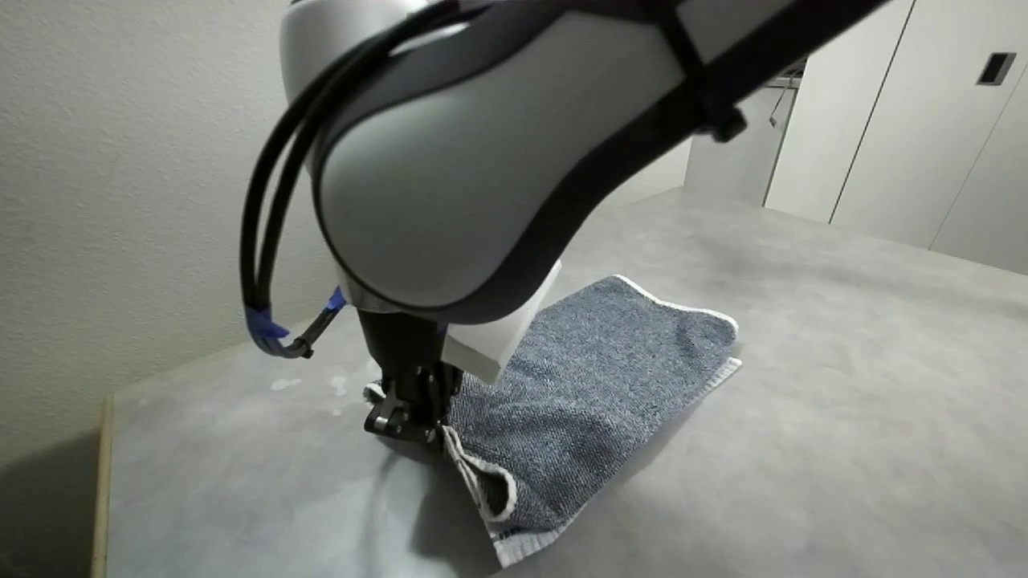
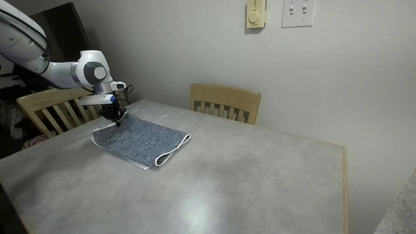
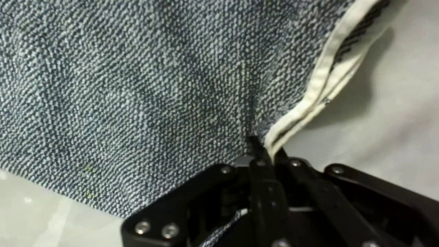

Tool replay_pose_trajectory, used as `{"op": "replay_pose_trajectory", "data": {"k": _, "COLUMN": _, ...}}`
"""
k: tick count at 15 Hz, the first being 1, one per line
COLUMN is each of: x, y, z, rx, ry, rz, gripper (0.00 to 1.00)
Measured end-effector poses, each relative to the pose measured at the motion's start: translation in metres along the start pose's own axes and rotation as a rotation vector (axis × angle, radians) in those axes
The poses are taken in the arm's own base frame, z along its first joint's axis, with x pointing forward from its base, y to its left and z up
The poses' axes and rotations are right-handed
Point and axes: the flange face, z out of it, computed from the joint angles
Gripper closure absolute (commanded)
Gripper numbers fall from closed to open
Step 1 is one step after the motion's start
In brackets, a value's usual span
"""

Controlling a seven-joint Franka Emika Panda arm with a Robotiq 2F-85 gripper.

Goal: Fold the towel

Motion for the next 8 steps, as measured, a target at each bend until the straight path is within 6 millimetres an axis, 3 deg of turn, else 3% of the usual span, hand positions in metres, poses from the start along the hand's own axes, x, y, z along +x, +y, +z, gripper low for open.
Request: {"op": "replay_pose_trajectory", "data": {"k": 8, "x": -0.007, "y": 0.01, "z": -0.031, "rx": 0.01, "ry": 0.005, "rz": -0.045, "gripper": 0.99}}
